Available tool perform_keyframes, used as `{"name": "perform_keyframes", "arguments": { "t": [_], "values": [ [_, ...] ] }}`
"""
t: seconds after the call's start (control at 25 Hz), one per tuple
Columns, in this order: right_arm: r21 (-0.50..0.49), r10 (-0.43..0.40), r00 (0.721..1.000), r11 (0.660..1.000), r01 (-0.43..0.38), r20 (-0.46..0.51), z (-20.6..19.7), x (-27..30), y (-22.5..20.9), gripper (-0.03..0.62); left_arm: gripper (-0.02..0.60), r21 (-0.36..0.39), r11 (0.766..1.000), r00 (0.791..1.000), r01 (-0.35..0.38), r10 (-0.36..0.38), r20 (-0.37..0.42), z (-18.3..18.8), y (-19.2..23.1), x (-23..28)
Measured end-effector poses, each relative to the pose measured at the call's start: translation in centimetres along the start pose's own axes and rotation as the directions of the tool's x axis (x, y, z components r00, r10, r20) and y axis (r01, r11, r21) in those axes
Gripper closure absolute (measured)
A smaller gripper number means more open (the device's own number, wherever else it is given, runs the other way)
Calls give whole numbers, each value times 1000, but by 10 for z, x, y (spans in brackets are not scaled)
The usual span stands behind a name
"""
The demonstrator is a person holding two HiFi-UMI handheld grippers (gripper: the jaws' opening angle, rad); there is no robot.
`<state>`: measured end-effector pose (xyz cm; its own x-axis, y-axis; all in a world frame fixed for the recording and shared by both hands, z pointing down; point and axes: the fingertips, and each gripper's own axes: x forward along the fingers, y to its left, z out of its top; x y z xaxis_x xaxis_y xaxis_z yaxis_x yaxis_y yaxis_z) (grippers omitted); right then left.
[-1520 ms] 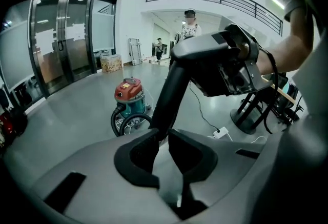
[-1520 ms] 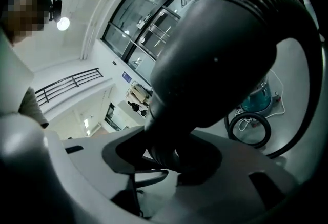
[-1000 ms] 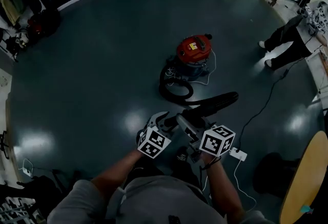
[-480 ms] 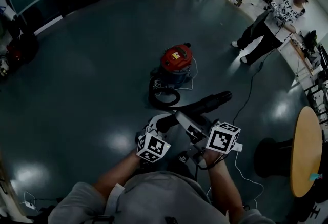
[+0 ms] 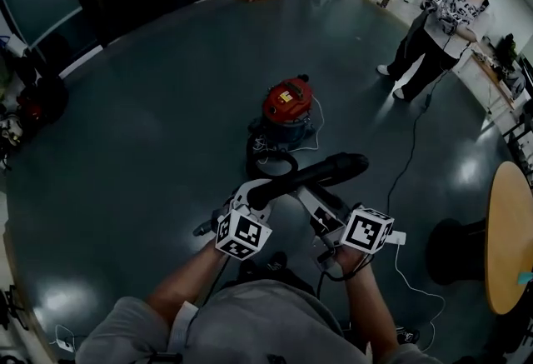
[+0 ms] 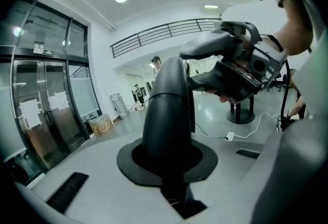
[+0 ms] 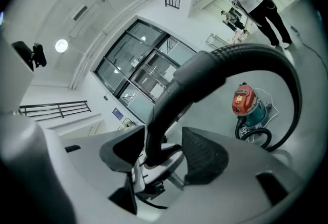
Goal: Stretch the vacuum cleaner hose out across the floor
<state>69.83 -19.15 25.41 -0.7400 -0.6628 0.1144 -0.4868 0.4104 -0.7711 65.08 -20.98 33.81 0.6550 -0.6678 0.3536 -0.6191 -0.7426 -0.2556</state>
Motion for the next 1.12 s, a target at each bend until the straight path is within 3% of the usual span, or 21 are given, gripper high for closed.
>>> {"name": "perform_keyframes", "arguments": {
  "t": [0.12, 0.2, 0.32, 0.44, 0.64, 0.72, 0.84, 0.96, 1.04, 1.12],
  "values": [
    [-82, -3, 1000, 997, 1, -21, 2, -24, -11, 382, 525, -64, 998, 999, -10, 8, -33, 7, 17, 5],
    [-188, -52, 998, 981, 44, -34, 7, -32, -19, 384, 525, -83, 997, 999, -10, 6, -47, 9, 29, 4],
    [-393, -154, 988, 908, 145, 8, 34, -43, -29, 384, 525, -61, 998, 998, 13, -16, -59, 14, 40, 9],
    [-594, -236, 969, 771, 229, 66, 61, -53, -25, 384, 525, -25, 997, 995, 76, -77, -64, 17, 45, 11],
    [-826, -357, 924, 472, 308, 141, 85, -54, 0, 384, 525, 71, 969, 971, 237, -234, -47, 16, 43, 12],
    [-865, -402, 904, 393, 313, 145, 83, -51, 16, 382, 525, 111, 941, 948, 318, -315, -44, 21, 39, 13],
    [-909, -477, 875, 325, 260, 80, 64, -33, 37, 357, 525, 161, 882, 896, 443, -441, -46, 28, 36, 14],
    [-951, -538, 843, 248, 183, 21, 50, 3, 47, 356, 525, 209, 830, 854, 517, -518, -53, 29, 48, 15],
    [-962, -589, 808, 213, 171, 13, 44, 19, 48, 356, 525, 252, 782, 816, 569, -576, -55, 28, 51, 16],
    [-962, -645, 765, 209, 178, 1, 36, 26, 49, 358, 525, 303, 716, 763, 629, -643, -63, 28, 46, 11]
  ]
}}
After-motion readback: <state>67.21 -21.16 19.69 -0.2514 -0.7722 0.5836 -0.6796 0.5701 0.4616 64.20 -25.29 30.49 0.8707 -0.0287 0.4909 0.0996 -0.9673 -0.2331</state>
